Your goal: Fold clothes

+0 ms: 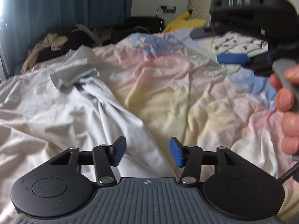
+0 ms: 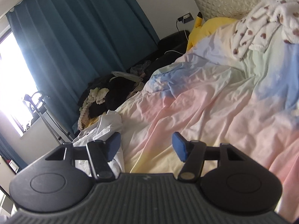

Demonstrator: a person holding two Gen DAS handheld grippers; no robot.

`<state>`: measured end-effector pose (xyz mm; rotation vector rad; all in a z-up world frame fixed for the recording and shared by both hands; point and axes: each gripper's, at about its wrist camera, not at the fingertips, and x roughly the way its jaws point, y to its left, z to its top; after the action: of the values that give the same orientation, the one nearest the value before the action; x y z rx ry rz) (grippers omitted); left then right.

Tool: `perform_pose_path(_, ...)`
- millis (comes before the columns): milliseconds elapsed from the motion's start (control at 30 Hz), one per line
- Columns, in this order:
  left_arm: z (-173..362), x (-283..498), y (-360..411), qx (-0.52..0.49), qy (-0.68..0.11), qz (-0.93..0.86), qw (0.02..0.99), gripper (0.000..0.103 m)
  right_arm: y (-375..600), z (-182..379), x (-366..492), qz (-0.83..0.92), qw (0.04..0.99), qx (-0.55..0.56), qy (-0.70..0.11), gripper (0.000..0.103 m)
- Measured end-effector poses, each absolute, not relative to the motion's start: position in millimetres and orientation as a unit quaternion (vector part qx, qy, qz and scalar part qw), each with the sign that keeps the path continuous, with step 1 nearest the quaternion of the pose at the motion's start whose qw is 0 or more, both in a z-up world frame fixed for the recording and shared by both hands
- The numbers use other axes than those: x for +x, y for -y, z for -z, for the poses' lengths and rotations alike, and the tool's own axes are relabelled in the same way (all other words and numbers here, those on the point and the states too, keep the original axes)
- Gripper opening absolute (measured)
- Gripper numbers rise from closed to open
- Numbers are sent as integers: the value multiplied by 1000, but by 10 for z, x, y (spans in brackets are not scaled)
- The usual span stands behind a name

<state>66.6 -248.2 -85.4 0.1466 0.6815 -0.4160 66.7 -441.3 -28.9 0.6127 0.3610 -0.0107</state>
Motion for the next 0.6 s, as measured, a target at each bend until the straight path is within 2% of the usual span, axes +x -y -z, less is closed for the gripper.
perform_pose_path(100, 926, 632, 2545, 78, -342, 202, 914, 52, 4434, 302, 671, -2, 935, 307, -178, 66)
perform_pose_path(233, 1020, 620, 2620, 93, -352, 195, 911, 52, 4436, 302, 667, -7, 933, 313, -176, 74)
perform_pose_path(267, 1034, 614, 2632, 95, -352, 194, 911, 49, 4435, 301, 664, -8, 933, 314, -175, 75)
perform_pose_path(300, 1043, 614, 2632, 96, -354, 194, 910, 30, 4432, 302, 663, -8, 933, 314, -175, 75)
perform_pose_path(333, 1051, 616, 2628, 96, -356, 193, 909, 17, 4428, 304, 663, -8, 933, 313, -175, 75)
perform_pose_path(400, 1028, 613, 2592, 88, -359, 194, 909, 6, 4423, 312, 668, -10, 933, 315, -177, 75)
perform_pose_path(433, 1014, 611, 2573, 83, -361, 195, 908, 2, 4420, 316, 671, -11, 932, 315, -178, 75)
perform_pose_path(600, 796, 563, 2254, 14, -362, 202, 910, 1, 4391, 318, 679, -13, 932, 314, -179, 76)
